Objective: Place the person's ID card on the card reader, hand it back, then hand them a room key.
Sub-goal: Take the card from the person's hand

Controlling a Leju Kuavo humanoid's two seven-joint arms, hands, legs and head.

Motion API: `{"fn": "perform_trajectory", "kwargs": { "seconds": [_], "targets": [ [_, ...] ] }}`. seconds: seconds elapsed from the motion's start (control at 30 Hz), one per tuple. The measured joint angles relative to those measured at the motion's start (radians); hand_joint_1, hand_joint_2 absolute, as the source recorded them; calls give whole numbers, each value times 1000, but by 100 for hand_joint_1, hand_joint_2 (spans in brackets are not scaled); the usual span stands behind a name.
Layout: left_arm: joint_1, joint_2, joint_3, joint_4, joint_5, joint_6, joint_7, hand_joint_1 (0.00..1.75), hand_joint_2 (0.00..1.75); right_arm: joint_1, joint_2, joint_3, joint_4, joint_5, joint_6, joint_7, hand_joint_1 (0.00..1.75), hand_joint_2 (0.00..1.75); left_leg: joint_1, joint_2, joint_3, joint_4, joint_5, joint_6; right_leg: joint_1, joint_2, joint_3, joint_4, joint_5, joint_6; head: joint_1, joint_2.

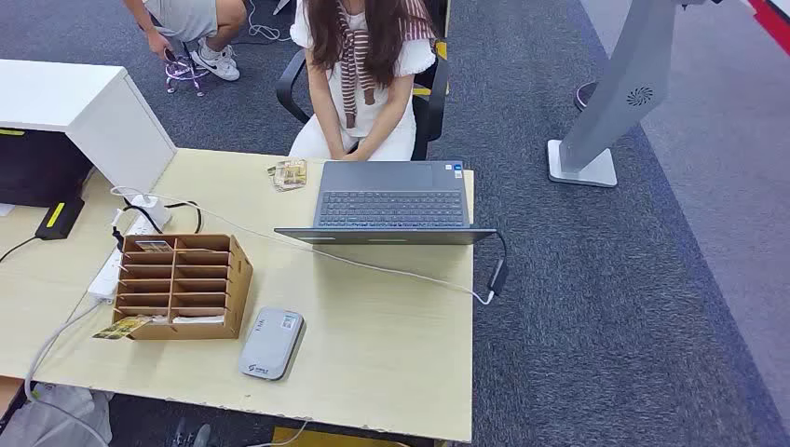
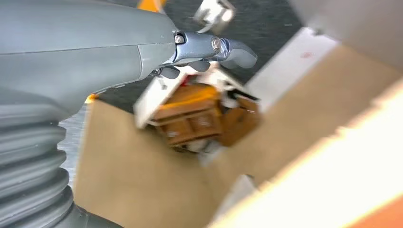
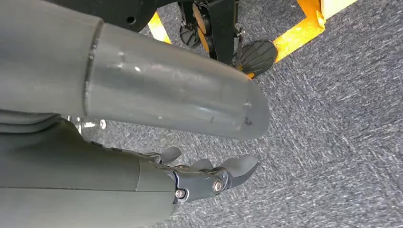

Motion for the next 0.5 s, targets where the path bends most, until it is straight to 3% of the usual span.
{"fn": "perform_trajectory", "kwargs": {
  "seconds": [0.27,0.5],
  "targets": [
    [62,-49,41,-222,69,42,-16,0,175,-7,15,-35,8,22,-7,1,0,0,0,0,0,0,0,0,0,0,0,0,0,0,0,0],
    [127,-101,102,-428,179,134,-50,0,175,-10,29,-68,15,60,-29,17,0,0,0,-1,0,0,0,0,0,-1,0,0,0,0,0,0]
  ]
}}
